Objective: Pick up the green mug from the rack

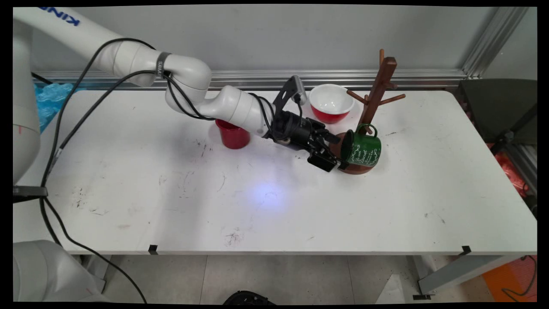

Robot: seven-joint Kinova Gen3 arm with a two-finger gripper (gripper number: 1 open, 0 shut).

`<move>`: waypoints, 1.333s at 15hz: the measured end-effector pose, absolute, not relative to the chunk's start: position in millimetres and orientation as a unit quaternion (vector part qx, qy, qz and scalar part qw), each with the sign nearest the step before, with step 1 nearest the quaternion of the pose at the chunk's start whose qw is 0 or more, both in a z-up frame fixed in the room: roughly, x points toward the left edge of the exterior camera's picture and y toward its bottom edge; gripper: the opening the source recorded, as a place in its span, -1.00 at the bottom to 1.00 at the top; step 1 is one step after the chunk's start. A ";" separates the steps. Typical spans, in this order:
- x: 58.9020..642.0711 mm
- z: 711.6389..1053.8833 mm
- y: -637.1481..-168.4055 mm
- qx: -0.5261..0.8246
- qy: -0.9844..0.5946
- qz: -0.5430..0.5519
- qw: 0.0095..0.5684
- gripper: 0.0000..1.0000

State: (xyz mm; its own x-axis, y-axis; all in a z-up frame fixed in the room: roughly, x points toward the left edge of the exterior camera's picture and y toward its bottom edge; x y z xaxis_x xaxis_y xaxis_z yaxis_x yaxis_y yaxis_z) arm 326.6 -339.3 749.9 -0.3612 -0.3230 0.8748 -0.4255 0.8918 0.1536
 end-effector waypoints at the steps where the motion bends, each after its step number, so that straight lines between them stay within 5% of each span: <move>1: 324.9 748.0 -340.5 0.227 -0.823 0.050 0.518 1.00; 20: 296.9 726.9 -357.9 0.235 -0.817 0.049 0.524 1.00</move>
